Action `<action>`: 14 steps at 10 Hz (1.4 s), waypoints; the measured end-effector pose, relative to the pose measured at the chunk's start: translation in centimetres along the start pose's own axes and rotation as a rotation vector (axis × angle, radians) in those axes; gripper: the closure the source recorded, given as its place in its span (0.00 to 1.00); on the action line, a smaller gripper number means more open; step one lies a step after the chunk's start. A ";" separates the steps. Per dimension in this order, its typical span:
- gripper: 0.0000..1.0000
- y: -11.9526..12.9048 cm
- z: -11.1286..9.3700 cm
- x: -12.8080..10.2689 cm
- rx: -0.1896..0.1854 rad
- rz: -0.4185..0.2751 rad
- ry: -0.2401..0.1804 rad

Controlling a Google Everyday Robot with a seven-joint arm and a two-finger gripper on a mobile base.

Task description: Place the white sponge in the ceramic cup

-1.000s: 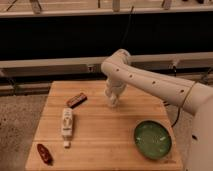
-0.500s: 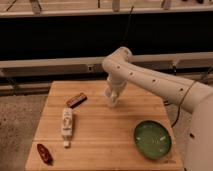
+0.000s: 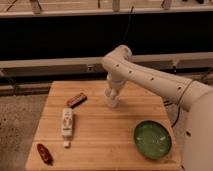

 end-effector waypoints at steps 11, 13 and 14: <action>0.66 -0.4 0.3 1.4 0.015 0.019 0.004; 0.66 -0.4 0.4 1.7 0.015 0.023 0.004; 0.62 -0.5 0.4 1.7 0.016 0.023 0.003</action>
